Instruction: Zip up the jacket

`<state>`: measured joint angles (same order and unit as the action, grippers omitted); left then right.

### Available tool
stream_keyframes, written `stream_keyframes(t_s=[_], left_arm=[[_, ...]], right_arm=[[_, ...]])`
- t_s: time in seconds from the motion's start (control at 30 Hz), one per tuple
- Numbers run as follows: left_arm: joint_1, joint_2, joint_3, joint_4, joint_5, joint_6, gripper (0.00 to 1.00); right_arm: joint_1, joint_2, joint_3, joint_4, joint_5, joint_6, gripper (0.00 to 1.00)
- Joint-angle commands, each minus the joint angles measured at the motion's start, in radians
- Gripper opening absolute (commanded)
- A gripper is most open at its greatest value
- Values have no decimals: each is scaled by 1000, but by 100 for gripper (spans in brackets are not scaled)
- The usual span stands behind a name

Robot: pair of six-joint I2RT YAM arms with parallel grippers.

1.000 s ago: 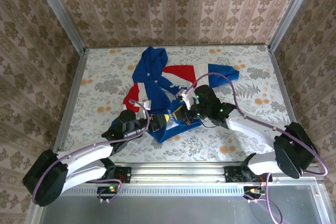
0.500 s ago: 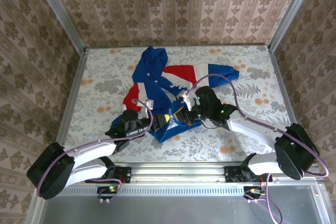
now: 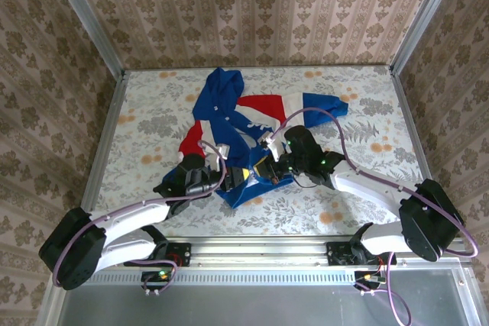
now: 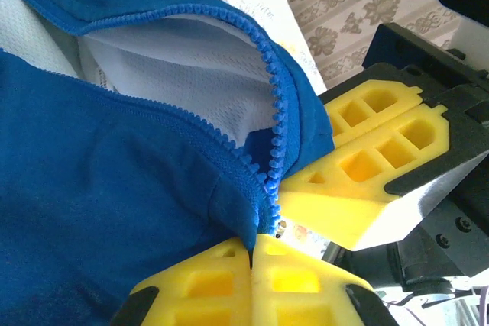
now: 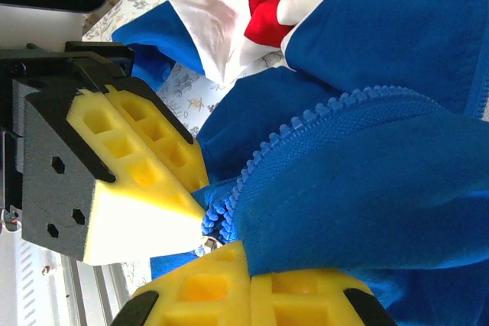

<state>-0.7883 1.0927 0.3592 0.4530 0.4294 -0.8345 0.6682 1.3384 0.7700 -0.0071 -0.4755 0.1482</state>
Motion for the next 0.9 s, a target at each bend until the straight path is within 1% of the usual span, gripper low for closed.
stream_keyframes(t_s=[0.0, 0.23, 0.33, 0.47, 0.63, 0.7, 0.77, 0.87], left_arm=[[-25, -11, 35, -151, 14, 76, 0], [-37, -1, 42, -210, -21, 95, 0], [-33, 16, 58, -242, -27, 93, 0], [3, 97, 58, -258, 29, 67, 0], [27, 194, 67, -259, 61, 40, 0], [28, 213, 77, -263, 67, 41, 0], [34, 229, 89, -275, 73, 44, 0], [47, 240, 97, -289, 81, 44, 0]], right_arm=[[-2, 13, 20, 33, -6, 28, 0], [2, 47, 8, 91, -24, 103, 0], [6, 96, 6, 94, 17, 147, 0], [7, 149, 6, 91, 68, 204, 0], [8, 208, 0, 110, 72, 238, 14], [9, 212, -2, 112, 76, 242, 19], [10, 208, -5, 107, 85, 238, 28], [8, 188, -2, 83, 100, 225, 37]])
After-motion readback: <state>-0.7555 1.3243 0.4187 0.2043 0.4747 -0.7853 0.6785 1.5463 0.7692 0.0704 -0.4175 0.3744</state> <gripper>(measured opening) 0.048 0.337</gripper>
